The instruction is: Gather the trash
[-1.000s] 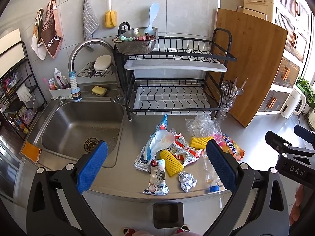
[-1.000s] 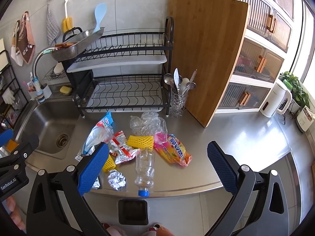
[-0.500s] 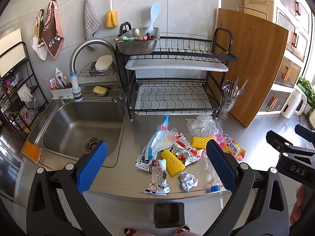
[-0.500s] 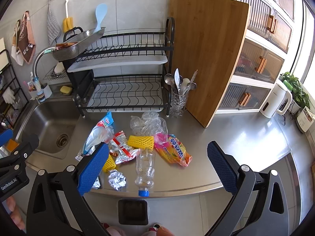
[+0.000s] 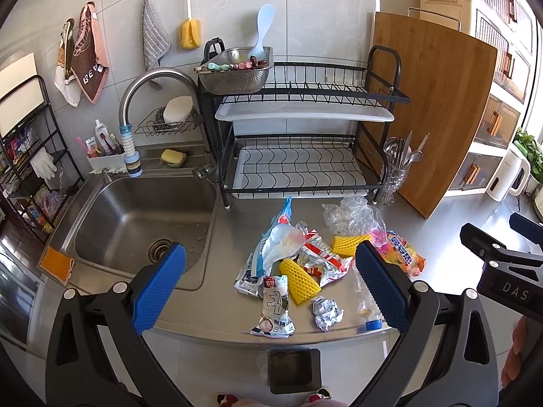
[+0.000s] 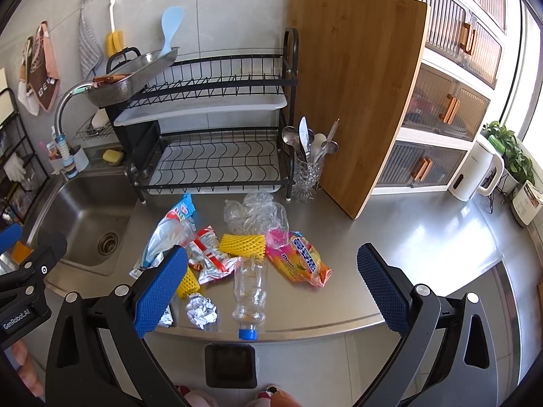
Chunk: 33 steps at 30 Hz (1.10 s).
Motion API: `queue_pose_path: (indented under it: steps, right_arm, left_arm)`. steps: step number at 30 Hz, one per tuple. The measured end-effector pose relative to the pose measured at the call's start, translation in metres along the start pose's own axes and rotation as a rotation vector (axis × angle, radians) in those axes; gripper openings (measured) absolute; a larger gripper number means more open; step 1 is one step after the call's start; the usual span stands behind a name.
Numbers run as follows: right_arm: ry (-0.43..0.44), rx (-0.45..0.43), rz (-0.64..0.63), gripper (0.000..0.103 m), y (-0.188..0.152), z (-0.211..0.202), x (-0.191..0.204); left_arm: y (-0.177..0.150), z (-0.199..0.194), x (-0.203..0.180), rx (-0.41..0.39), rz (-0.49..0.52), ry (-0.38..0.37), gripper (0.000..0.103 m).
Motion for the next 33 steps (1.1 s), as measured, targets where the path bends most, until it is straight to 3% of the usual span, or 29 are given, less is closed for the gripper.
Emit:
queue_pose_path:
  steps: [12,18,26,33]
  right_arm:
    - [0.049,0.024,0.021,0.100,-0.009,0.017,0.002]
    - [0.080,0.118,0.008,0.100,-0.025,0.054,0.013]
    - [0.074,0.276,-0.010,0.099,-0.057,0.118,0.024]
    - [0.125,0.386,0.008,0.080,-0.074,0.161,0.028]
  left_arm:
    - [-0.015,0.021,0.013,0.028,-0.002,0.013,0.095]
    - [-0.029,0.048,0.021,0.097,-0.039,-0.075,0.095]
    - [-0.057,0.107,0.026,0.225,-0.046,-0.090,0.094]
    - [-0.086,0.155,0.028,0.339,-0.056,-0.099,0.084]
Point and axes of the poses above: each gripper's, at about its wrist camera, not at the fingertips, and z roughly the way its jaws point, x to its left, y to its top, the point moved 1 cm from there along z, roughly the way its jaws point, and after that the axes turned 6 degrees about -y, right-handed, at the moved point
